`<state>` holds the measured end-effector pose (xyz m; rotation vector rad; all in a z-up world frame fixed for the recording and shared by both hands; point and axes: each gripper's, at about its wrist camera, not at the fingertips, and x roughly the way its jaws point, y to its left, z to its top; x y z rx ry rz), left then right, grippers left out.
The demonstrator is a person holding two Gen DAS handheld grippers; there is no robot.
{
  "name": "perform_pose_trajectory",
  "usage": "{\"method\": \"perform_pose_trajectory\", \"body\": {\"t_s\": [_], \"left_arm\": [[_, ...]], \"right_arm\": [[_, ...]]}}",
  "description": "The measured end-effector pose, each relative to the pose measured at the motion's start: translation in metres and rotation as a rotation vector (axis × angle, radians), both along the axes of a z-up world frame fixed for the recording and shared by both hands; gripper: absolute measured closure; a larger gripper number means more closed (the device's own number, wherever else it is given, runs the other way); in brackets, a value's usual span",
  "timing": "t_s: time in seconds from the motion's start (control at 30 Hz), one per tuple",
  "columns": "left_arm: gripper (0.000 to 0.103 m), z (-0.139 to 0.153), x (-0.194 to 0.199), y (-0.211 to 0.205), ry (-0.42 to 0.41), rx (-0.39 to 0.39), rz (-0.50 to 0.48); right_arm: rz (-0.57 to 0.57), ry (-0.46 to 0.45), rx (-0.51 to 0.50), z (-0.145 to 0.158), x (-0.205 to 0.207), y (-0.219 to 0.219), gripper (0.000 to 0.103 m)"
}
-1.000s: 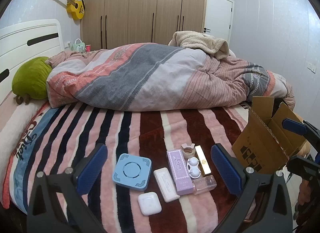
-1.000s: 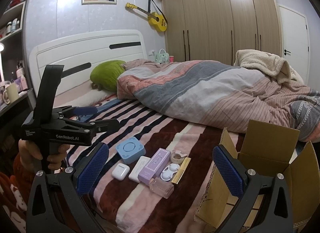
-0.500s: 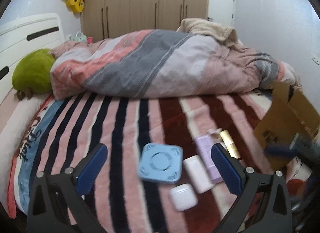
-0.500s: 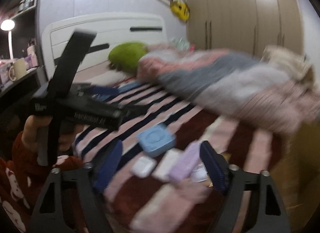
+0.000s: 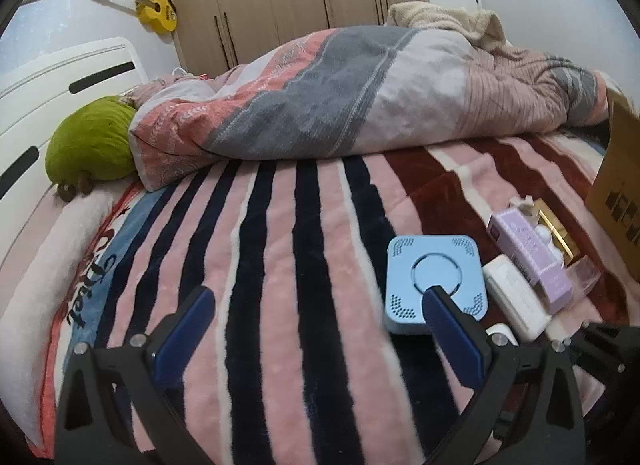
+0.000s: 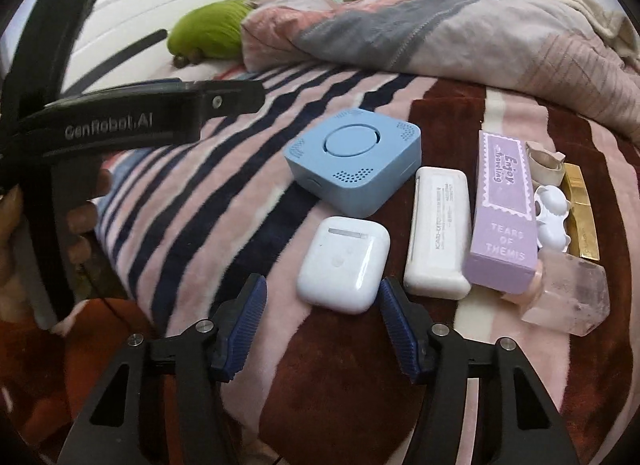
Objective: Organize rigid objects
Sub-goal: 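Lower the right gripper onto the white earbud case and close it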
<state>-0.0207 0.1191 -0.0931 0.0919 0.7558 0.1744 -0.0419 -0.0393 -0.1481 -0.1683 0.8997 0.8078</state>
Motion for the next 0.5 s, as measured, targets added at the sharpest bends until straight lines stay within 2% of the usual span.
{"method": "perform_pose_trajectory", "body": {"t_s": [0.1, 0.17, 0.23, 0.4, 0.5], "left_arm": [[0.0, 0.0, -0.002, 0.008, -0.007, -0.098, -0.051], [0.0, -0.001, -0.002, 0.009, -0.006, -0.11, -0.067], [0.0, -0.002, -0.001, 0.012, 0.004, -0.106, -0.064], [0.001, 0.004, -0.005, 0.017, 0.003, -0.286, -0.157], [0.001, 0.02, -0.003, 0.005, 0.004, -0.338, -0.252]], "right_arm": [[-0.026, -0.044, -0.044, -0.002, 0.0, 0.009, 0.049], [-0.046, -0.072, -0.072, -0.004, -0.001, 0.012, 0.063], [-0.05, -0.107, -0.098, -0.004, -0.002, 0.015, 0.063], [-0.018, -0.105, -0.062, 0.006, -0.005, 0.008, 0.063], [0.014, -0.113, -0.018, 0.025, -0.005, 0.004, 0.063]]}}
